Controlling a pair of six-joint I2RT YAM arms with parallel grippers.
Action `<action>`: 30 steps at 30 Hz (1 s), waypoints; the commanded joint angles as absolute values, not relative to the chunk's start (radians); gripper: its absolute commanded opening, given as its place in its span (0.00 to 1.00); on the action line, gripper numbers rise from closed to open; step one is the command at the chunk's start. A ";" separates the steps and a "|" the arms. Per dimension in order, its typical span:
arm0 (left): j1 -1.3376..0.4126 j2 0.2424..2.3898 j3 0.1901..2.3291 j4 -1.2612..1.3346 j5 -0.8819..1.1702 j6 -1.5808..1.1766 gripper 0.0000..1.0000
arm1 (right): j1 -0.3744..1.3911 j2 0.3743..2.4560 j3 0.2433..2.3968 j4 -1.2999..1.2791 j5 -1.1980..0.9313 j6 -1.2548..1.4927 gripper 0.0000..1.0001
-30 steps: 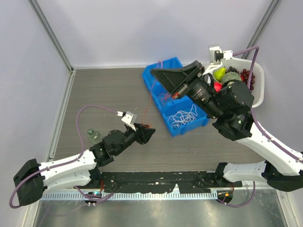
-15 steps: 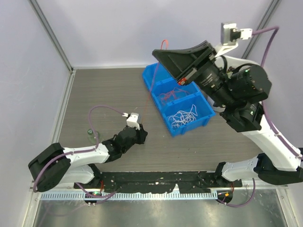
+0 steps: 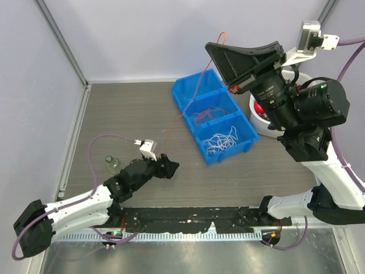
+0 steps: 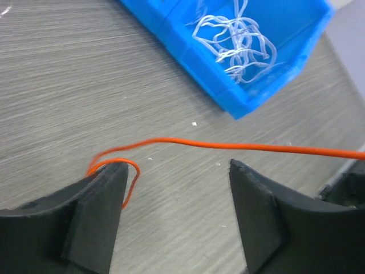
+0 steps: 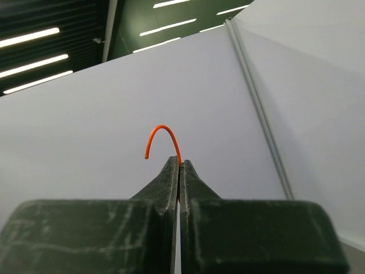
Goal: Untangle the cables
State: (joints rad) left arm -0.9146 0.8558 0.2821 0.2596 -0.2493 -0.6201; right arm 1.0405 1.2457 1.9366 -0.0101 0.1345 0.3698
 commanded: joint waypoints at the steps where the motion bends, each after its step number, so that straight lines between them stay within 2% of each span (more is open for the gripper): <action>1: -0.911 0.727 0.291 0.212 -0.141 -0.603 0.80 | 1.045 1.265 1.939 0.006 0.248 0.240 0.01; 3: -0.911 0.677 0.299 0.192 -0.085 -0.591 0.95 | 1.043 1.281 1.948 0.006 0.284 0.198 0.01; 5: -0.911 0.626 0.299 0.176 -0.026 -0.586 1.00 | 1.043 1.304 1.965 0.006 0.302 0.164 0.01; 9: -0.911 0.523 0.288 0.109 -0.015 -0.610 1.00 | 1.042 1.347 2.023 0.006 0.369 0.080 0.01; 15: -0.911 0.373 0.291 -0.089 -0.199 -0.664 1.00 | 1.043 1.354 2.100 0.021 0.442 -0.024 0.01; 19: -0.911 0.307 0.298 -0.115 -0.186 -0.640 1.00 | 1.045 1.381 2.155 0.006 0.445 -0.075 0.01; 30: -0.911 0.402 0.512 -0.147 -0.022 -0.545 1.00 | 1.025 1.440 2.106 0.167 0.543 -0.277 0.01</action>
State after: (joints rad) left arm -0.9142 0.3607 0.3977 -0.1474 -0.1017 -0.6086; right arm 1.0393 1.4029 2.1212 0.0586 0.4782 -0.1535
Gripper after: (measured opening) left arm 0.994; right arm 0.042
